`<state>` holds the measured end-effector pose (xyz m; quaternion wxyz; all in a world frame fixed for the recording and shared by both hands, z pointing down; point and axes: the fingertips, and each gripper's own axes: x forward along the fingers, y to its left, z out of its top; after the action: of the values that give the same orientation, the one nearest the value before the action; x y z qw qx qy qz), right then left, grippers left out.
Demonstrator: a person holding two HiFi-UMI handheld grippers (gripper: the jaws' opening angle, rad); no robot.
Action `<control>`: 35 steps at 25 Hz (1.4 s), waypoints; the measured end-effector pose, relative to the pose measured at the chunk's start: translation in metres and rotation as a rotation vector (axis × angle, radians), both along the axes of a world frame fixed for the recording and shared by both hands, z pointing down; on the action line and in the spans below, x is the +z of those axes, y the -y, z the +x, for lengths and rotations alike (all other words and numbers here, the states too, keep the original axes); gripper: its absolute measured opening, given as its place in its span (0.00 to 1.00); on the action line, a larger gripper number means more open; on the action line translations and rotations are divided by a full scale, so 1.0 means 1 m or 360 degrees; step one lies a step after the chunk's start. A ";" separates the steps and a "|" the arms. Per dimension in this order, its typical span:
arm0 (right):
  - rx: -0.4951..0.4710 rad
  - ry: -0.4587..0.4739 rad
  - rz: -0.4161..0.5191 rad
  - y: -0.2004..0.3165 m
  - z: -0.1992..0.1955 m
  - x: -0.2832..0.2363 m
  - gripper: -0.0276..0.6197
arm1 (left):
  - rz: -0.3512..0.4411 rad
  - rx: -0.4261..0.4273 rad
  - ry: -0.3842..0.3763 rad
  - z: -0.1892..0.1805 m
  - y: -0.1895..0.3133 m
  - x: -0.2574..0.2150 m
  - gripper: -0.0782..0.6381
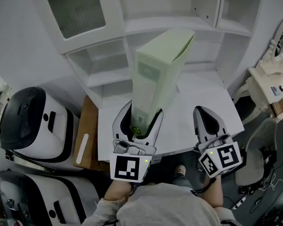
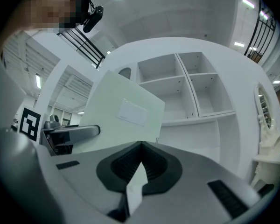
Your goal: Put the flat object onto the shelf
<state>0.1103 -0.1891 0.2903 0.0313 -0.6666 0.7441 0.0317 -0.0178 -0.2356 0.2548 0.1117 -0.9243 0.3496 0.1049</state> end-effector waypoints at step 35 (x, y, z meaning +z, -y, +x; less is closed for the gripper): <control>-0.0457 0.0026 0.0123 0.055 0.134 -0.020 0.05 | 0.1197 -0.0621 0.1427 0.156 0.003 -0.064 0.51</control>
<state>0.2443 -0.2437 0.2702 0.0674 -0.5517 0.8298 0.0501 0.1384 -0.2385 0.1904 0.5832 -0.6947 0.3705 -0.2001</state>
